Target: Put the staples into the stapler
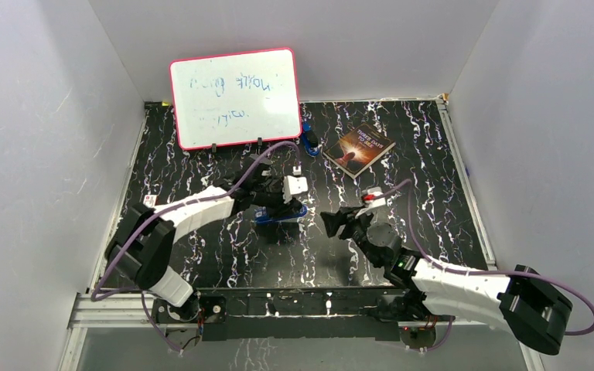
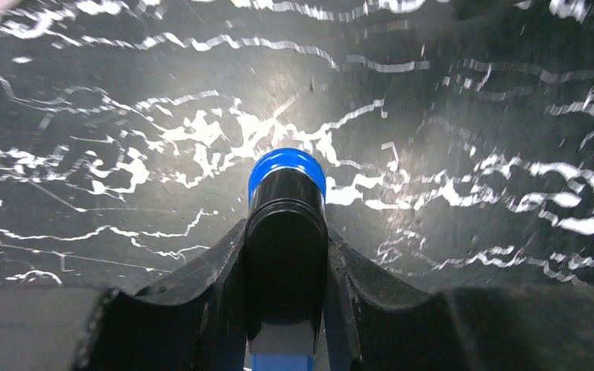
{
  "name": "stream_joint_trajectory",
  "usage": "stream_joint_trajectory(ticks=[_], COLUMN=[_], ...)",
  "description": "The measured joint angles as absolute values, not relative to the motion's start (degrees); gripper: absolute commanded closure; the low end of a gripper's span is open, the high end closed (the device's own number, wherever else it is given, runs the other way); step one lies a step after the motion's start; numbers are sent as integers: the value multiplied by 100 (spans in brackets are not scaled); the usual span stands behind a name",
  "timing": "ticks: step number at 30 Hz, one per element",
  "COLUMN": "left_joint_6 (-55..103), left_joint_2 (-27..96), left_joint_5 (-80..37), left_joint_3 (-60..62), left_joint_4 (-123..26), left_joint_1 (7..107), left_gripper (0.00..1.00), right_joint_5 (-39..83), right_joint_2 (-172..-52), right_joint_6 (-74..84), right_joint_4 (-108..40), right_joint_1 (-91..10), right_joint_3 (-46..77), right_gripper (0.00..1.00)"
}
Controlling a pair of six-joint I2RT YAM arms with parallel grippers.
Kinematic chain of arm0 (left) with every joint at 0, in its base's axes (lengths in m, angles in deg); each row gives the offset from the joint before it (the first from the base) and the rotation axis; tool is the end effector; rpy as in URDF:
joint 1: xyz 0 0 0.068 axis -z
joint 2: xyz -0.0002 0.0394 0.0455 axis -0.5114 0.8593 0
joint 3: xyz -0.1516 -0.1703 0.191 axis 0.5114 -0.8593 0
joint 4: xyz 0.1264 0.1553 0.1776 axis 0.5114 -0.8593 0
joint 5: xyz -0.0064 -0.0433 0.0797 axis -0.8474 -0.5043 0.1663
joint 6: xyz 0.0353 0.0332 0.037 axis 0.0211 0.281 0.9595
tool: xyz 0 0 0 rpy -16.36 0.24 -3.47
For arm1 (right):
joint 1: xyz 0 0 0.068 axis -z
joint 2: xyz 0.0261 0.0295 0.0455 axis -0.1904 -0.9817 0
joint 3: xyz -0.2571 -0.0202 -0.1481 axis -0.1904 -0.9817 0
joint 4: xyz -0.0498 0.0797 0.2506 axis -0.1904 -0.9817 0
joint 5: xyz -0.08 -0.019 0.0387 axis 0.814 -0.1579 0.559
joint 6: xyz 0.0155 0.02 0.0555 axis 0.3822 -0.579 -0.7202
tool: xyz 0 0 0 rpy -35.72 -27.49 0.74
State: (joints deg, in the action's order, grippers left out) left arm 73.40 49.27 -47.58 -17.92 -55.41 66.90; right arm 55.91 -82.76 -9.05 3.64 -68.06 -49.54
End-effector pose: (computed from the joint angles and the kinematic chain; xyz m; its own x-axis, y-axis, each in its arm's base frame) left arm 0.2613 -0.2226 0.2234 0.0817 0.5717 -0.8164 0.9833 0.0875 0.1597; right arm 0.1173 0.1441 0.2108 -0.2257 0.2436 -0.9433 -0.4639 0.8245 0.3239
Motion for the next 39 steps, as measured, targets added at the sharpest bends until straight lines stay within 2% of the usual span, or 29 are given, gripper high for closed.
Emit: stream_joint_trajectory(ticks=[7,11,16,23,39], left_joint_6=[5331,4247,3526,3161,3017], left_joint_2=[4094,3821,3620,3622,3709], left_joint_5=[-4565,-4452,-4390,-4344,-4165], left_joint_3=[-2218,-2559,-2774,-2774,-2776], left_joint_4=[-3946,-2977,-2564,-2420,-2280], left_joint_1=[6690,6690,6701,6701,6703], left_gripper=[100,100,100,100,100], right_joint_5=[6981,7114,6869,6176,5271], right_joint_2=[-8486,-8744,-9091,-9880,-10556], right_joint_6=[-2592,-3169,-3545,-3726,-4080], right_joint_4=[531,432,649,917,963], right_joint_1=[-6742,-6480,-6146,-5883,-5730], right_joint_3=[-4851,-4433,-3848,-3314,-3174], right_gripper=[28,28,29,36,46])
